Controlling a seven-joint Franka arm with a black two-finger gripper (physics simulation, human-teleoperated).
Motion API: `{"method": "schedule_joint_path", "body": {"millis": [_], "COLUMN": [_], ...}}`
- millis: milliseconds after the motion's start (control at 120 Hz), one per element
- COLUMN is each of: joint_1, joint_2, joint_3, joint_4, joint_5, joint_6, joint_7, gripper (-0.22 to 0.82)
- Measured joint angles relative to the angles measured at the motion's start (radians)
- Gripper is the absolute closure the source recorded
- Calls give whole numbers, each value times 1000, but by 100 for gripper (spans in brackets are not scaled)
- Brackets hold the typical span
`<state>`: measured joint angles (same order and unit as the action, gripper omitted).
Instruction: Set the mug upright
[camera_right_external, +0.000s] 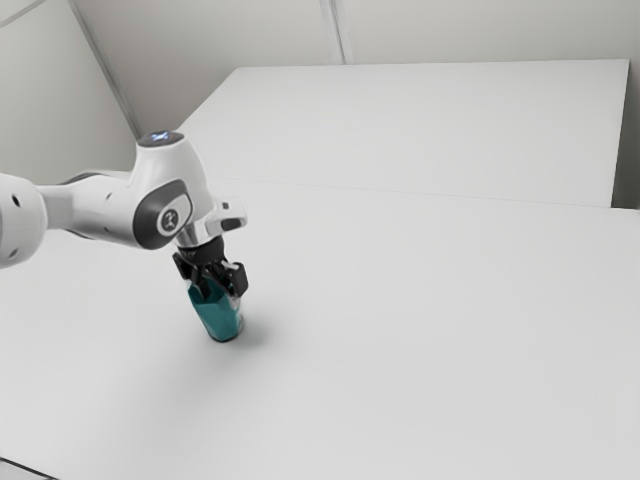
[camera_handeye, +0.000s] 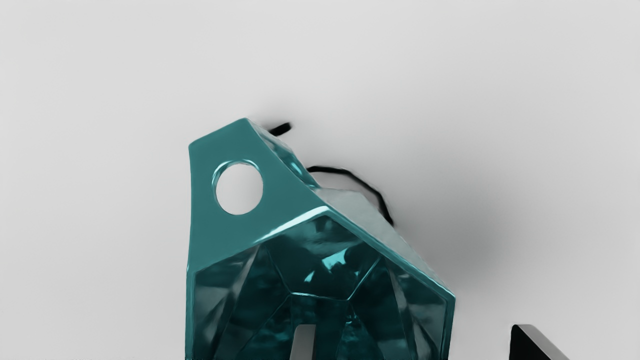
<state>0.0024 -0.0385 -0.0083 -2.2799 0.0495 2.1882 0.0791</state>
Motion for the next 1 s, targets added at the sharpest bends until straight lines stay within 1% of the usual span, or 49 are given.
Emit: {"method": "schedule_joint_path", "body": {"millis": [125, 292, 433, 567, 667, 758, 1000], "joint_1": [-7, -16, -38, -58, -34, -9, -14], "joint_2": [-33, -35, 9, 94, 151, 163, 164], "joint_3": [-1, -2, 0, 7, 10, 9, 10], "joint_4": [25, 197, 373, 586, 703, 734, 742], "joint_5": [-2, -10, -32, -44, -48, -43, -49], "joint_6": [-35, -169, -279, -377, -432, -466, -513], "joint_7": [-16, -33, -38, -29, -13, -1, 26], "gripper": [12, 5, 3, 2, 1, 1, 0]}}
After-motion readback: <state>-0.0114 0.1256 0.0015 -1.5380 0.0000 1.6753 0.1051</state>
